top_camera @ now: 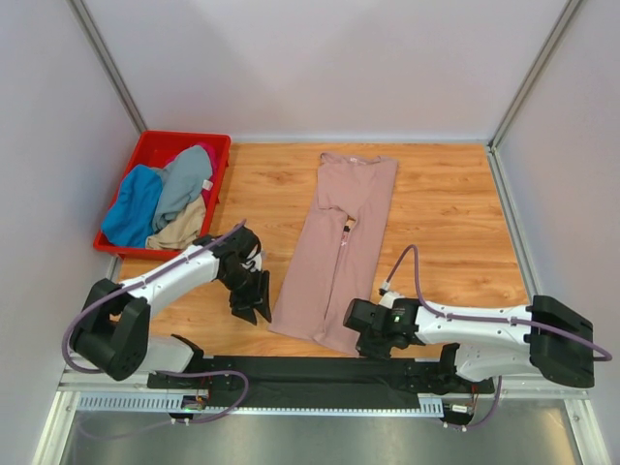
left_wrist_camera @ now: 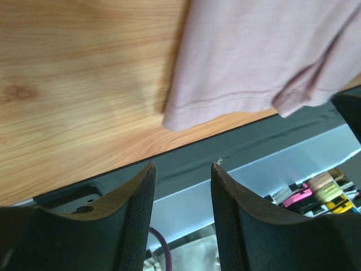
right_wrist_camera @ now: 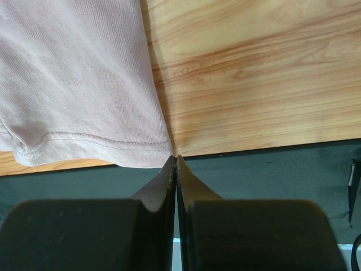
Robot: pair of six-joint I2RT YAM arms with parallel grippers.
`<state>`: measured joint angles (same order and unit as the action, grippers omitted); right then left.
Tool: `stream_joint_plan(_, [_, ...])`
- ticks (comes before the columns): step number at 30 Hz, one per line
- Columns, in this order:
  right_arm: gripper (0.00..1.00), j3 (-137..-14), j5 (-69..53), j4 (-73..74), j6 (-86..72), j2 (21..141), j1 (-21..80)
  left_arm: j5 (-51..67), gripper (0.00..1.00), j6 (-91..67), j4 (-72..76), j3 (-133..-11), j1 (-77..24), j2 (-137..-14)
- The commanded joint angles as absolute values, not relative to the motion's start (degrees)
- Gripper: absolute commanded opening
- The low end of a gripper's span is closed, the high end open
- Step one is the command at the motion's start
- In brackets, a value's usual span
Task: Fold and stack the t-shirts
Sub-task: Fold the tshirt
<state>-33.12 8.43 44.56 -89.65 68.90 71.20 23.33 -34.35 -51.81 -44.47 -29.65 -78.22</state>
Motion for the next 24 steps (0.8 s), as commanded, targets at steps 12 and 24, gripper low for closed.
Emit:
stream_joint_plan(12, [0.00,-36.3,12.5,47.7,-91.9,66.7,73.0,25.4,0.46,-33.1,-43.4,-43.3,-30.1,-85.1])
stream_joint_plan(24, [0.00,-37.7,12.6,49.0,-92.1,67.3,74.0,26.9,0.05,-34.9,-39.6,-40.4,-30.1,-87.0])
